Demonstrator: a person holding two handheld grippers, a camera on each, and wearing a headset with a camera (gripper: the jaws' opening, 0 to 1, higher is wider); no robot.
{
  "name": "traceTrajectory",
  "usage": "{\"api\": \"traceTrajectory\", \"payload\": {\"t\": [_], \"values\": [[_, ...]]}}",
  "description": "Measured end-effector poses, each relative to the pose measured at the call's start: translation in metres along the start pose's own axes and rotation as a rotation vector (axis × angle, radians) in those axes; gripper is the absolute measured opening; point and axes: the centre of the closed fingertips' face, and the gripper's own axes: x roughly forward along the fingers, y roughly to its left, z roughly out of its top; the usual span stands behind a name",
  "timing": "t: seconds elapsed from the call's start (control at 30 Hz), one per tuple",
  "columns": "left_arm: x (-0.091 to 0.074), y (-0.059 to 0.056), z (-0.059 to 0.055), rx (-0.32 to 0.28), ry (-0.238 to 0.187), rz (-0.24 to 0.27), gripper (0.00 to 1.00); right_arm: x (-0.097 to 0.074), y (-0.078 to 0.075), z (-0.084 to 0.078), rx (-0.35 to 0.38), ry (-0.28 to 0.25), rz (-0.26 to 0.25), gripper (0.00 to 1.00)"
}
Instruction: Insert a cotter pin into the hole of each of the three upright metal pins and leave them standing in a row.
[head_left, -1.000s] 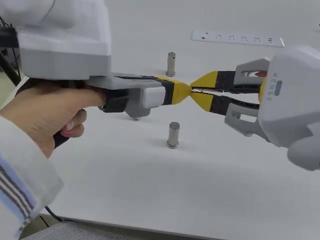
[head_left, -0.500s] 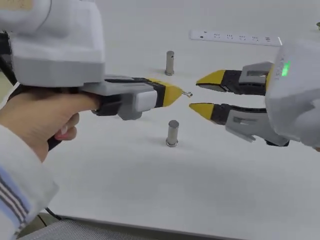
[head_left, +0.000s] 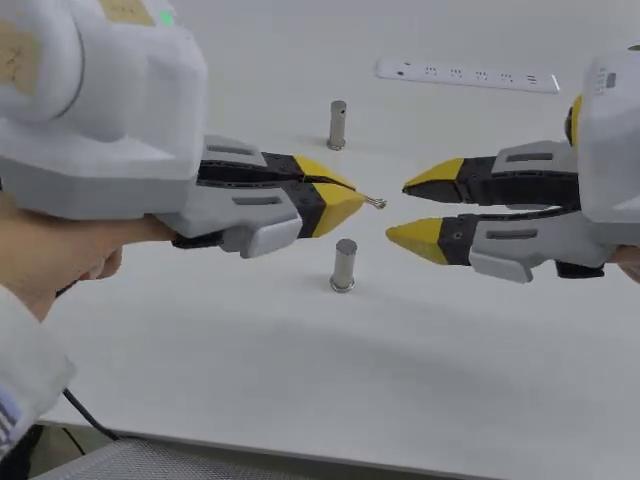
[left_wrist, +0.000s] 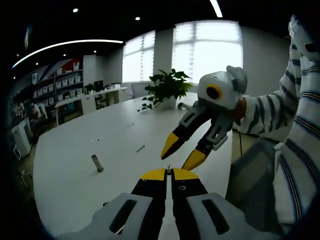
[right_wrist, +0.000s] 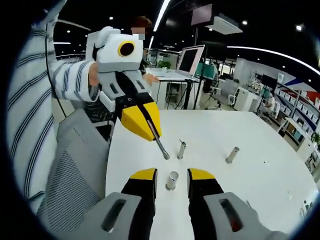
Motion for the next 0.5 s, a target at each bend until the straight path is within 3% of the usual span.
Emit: {"api": "traceTrajectory", "payload": {"t": [0.13, 0.5], "values": [[0.001, -0.002, -0.003, 0.136, 0.016, -0.033, 0.0, 0.002, 0.007, -0.004, 0.053, 0.01, 0.047, 0.18], [0.004, -0.017, -0.002, 0.203, 0.001, -0.094, 0.0, 0.007, 0.026, -0.002, 0.075, -0.006, 0.125, 0.13]]}}
